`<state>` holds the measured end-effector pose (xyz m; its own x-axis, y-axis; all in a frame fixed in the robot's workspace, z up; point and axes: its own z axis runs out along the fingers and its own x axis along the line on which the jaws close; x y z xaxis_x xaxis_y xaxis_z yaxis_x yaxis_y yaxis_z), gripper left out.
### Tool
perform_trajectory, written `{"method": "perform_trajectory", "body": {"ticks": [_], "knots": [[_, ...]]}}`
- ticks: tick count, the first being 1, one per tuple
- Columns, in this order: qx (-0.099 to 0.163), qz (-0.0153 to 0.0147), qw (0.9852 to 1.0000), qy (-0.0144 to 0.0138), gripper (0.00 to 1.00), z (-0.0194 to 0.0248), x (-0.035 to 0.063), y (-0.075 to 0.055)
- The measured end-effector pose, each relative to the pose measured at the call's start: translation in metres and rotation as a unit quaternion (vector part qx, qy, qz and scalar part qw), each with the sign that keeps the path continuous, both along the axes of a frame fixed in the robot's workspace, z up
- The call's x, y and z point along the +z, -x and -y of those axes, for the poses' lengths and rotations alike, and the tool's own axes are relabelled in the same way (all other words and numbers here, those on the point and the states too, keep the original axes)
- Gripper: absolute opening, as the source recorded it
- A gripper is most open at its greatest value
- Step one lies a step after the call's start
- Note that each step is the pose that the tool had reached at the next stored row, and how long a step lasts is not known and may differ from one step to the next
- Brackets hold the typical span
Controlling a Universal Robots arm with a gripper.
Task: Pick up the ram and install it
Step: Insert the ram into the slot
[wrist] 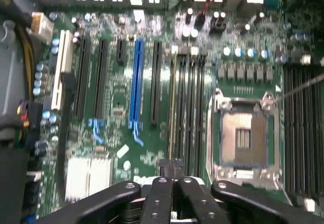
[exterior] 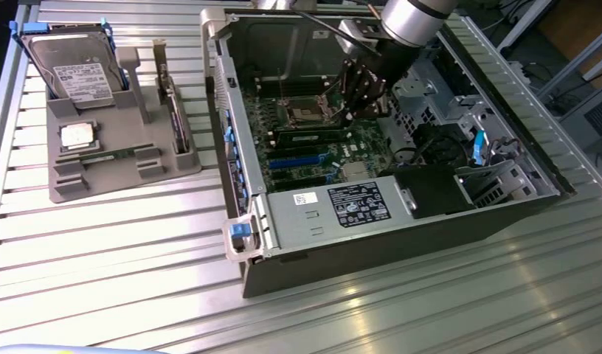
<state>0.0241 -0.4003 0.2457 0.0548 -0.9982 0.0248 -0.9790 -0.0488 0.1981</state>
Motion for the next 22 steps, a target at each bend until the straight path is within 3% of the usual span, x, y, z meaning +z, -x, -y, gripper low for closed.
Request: {"method": "perform_trajectory", "body": {"ticks": [4, 7, 9, 10, 11, 12, 13, 14, 15, 16, 17, 22], "knots": [[0.000, -0.0031, 1.0000, 0.0000, 0.11, 0.0000, -0.0001, -0.025], [0.000, -0.0082, 1.0000, 0.0000, 0.11, 0.0000, -0.0001, -0.051], [0.000, -0.0072, 1.0000, 0.0000, 0.11, 0.0000, -0.0002, -0.051], [0.000, -0.0027, 1.0000, 0.0001, 0.11, 0.0000, -0.0002, -0.051], [0.000, 0.0036, 1.0000, 0.0001, 0.11, 0.0000, -0.0002, -0.051], [0.000, 0.0157, 0.9999, 0.0000, 0.11, 0.0000, -0.0004, -0.051], [0.000, 0.0334, 0.9994, 0.0000, 0.11, 0.0000, -0.0004, -0.050], [0.000, 0.0431, 0.9991, 0.0000, 0.11, 0.0000, -0.0004, -0.050], [0.000, 0.0594, 0.9982, 0.0000, 0.11, 0.0000, -0.0004, -0.050], [0.000, 0.0738, 0.9973, 0.0000, 0.11, 0.0000, -0.0004, -0.049], [0.000, 0.0774, 0.9970, 0.0001, 0.11, 0.0001, -0.0005, -0.049], [0.000, 0.0775, 0.9970, -0.0001, 0.11, 0.0000, 0.0034, -0.049]]}}
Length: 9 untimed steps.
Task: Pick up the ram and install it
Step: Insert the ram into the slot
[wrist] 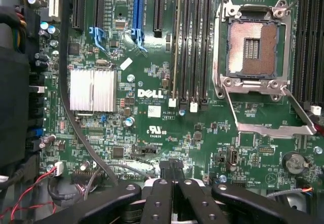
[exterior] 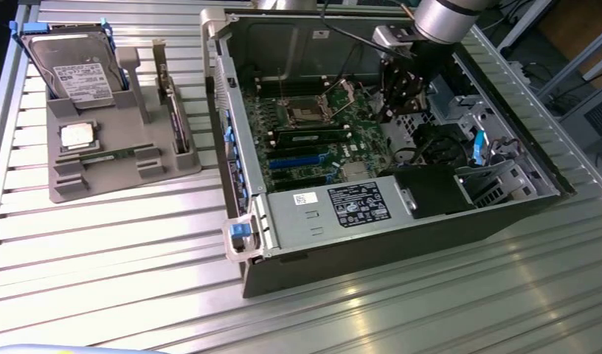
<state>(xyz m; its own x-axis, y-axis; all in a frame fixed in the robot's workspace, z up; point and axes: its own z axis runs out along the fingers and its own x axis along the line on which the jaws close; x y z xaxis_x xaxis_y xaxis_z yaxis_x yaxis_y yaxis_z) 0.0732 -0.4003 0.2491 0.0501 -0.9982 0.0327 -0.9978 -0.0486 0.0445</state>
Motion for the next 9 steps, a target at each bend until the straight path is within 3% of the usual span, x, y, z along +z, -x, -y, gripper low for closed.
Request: {"method": "perform_trajectory", "body": {"ticks": [5, 9], "knots": [[-0.001, 0.0000, 1.0000, -0.0001, 0.11, 0.0000, 0.0381, 0.000], [-0.001, 0.0000, 1.0000, -0.0001, 0.11, 0.0000, 0.0577, 0.000]]}}
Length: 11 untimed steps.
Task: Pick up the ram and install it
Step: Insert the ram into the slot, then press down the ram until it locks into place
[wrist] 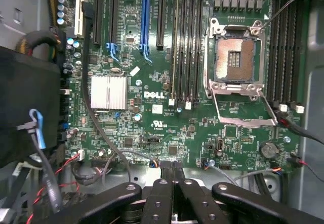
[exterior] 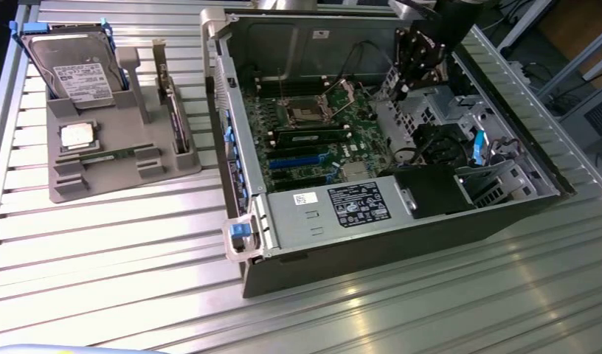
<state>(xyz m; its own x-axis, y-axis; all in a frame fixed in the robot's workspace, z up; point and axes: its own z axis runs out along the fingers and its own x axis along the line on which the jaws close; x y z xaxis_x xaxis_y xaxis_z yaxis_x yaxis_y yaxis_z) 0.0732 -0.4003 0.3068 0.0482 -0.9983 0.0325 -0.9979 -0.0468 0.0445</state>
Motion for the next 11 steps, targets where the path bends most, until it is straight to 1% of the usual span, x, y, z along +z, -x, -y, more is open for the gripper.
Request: {"method": "perform_trajectory", "body": {"ticks": [1, 3, 4, 6, 11], "knots": [[0.000, 0.0000, 1.0000, -0.0004, 0.11, 0.0000, 0.0089, 0.0000], [0.000, 0.0000, 1.0000, -0.0014, 0.11, 0.0000, 0.0136, 0.0000], [0.000, 0.0000, 1.0000, -0.0027, 0.11, 0.0001, 0.0155, 0.0000], [0.000, 0.0000, 1.0000, -0.0034, 0.11, 0.0000, 0.0161, 0.0000], [0.000, 0.0000, 1.0000, -0.0033, 0.11, 0.0000, 0.0162, 0.0000]]}}
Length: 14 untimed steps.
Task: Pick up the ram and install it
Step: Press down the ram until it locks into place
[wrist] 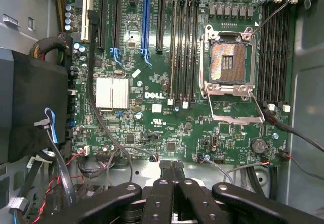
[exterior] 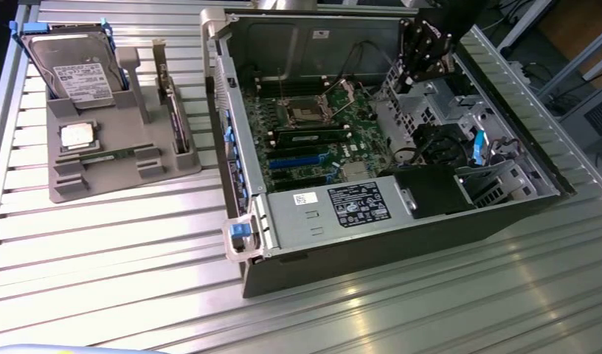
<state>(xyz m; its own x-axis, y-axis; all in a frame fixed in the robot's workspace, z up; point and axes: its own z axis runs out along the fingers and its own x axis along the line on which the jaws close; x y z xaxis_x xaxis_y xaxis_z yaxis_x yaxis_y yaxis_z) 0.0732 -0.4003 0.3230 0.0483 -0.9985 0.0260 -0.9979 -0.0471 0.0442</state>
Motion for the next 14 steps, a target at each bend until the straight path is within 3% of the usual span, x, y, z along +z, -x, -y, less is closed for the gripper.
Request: {"method": "perform_trajectory", "body": {"ticks": [3, 10, 14], "knots": [[0.000, 0.0001, 1.0000, 0.0000, 0.11, 0.0000, -0.0044, 0.011], [-0.007, 0.0001, 1.0000, 0.0001, 0.11, 0.0000, -0.0195, 0.021], [-0.009, 0.0001, 1.0000, 0.0029, 0.11, 0.0000, -0.0313, 0.031]]}}
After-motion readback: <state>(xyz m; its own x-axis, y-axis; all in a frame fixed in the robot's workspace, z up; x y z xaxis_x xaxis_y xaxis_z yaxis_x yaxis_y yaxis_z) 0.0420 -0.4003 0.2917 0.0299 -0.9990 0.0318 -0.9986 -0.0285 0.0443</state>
